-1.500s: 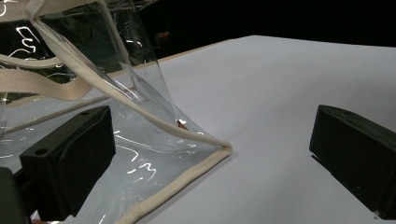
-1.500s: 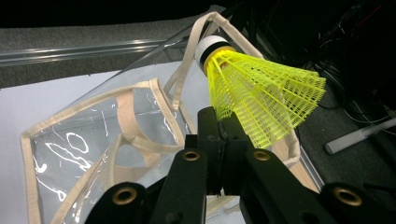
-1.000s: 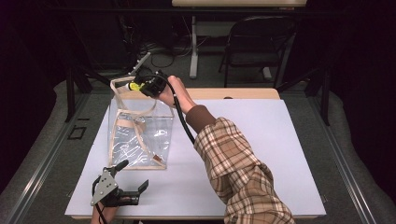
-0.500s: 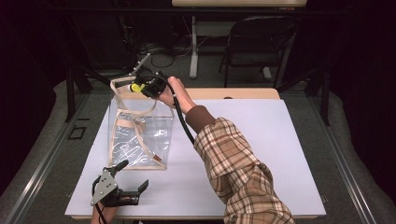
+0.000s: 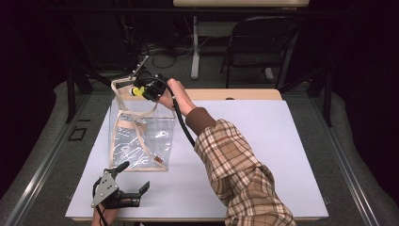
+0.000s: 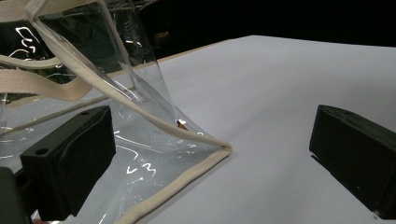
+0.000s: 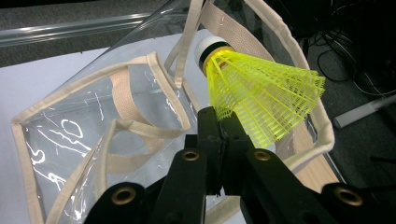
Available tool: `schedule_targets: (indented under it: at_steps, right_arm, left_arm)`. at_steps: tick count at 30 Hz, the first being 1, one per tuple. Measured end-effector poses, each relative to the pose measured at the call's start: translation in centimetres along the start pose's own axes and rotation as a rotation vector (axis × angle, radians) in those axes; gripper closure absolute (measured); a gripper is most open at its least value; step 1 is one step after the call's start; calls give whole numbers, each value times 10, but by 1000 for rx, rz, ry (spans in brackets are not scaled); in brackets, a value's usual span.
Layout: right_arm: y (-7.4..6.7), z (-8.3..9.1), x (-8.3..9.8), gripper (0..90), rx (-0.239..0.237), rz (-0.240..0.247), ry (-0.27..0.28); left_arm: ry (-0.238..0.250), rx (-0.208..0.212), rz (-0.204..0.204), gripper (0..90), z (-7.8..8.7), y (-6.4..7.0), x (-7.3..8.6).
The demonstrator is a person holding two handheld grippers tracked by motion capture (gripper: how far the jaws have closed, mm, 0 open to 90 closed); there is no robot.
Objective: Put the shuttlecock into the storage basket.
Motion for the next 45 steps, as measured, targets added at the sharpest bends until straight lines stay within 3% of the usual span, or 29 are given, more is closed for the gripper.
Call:
schedule_targets:
  at_steps: [19, 31, 40, 45]
  right_arm:
    - [1, -6, 2, 877, 17, -24, -25]
    - [-1, -14, 0, 876, 48, 10, -51]
    - [1, -1, -6, 559, 43, -23, 12]
    - [4, 9, -4, 384, 2, -72, 42]
  left_arm:
    - [1, -1, 2, 3, 0, 0, 0]
    - [1, 1, 4, 3, 0, 0, 0]
    - [1, 0, 4, 3, 0, 0, 0]
    - [0, -2, 5, 3, 0, 0, 0]
Point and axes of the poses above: each handheld gripper's, and its own axes: z roughly backward along the jaws, x roughly out of its underside, y roughly to its right, the point moved 6 cm from there along -z, roughly forward along the jaws, and after that the axes turned 6 degrees about z, right-handed, at the moved point
